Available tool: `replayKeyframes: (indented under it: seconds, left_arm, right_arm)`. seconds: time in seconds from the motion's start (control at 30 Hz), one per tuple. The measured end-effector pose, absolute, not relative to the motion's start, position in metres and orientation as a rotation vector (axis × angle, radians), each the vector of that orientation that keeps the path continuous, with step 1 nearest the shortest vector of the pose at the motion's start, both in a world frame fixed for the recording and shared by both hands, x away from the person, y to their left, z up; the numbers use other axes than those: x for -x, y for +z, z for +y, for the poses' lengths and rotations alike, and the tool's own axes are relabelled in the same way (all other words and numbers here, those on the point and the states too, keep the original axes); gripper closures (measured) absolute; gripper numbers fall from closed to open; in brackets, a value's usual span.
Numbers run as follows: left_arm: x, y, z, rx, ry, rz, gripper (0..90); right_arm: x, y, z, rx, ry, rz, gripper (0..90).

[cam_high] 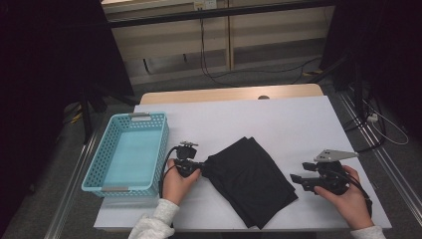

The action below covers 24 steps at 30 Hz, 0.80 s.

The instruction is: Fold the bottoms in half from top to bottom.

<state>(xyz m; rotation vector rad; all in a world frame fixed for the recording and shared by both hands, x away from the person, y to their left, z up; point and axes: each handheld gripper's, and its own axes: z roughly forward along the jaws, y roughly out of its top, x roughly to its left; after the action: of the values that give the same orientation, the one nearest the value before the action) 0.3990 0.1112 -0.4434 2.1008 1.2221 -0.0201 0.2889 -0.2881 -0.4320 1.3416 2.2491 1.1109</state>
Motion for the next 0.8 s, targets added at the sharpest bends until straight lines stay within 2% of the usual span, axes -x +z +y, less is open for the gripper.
replayKeyframes:
  seconds: [0.23, 0.57, 0.63, 0.73, 0.8]
  left_arm:
    - [-0.406, -0.44, 0.109, -2.075, -0.005, 1.217, 83.4]
    - [-0.406, -0.436, 0.111, -2.077, -0.011, 1.196, 83.3]
    - [-0.406, -0.436, 0.11, -2.078, -0.01, 1.19, 83.3]
    - [-0.405, -0.436, 0.109, -2.084, -0.005, 1.181, 83.2]
    - [-0.404, -0.435, 0.109, -2.088, 0.003, 1.179, 83.0]
  right_arm:
    - [-0.286, -0.441, -0.251, -1.342, 1.092, 2.246, 30.5]
    - [-0.282, -0.454, -0.234, -1.412, 1.044, 2.281, 28.2]
    - [-0.279, -0.457, -0.234, -1.39, 1.058, 2.255, 29.1]
    - [-0.275, -0.459, -0.233, -1.386, 1.083, 2.238, 37.3]
    - [-0.273, -0.459, -0.232, -1.389, 1.1, 2.234, 39.6]
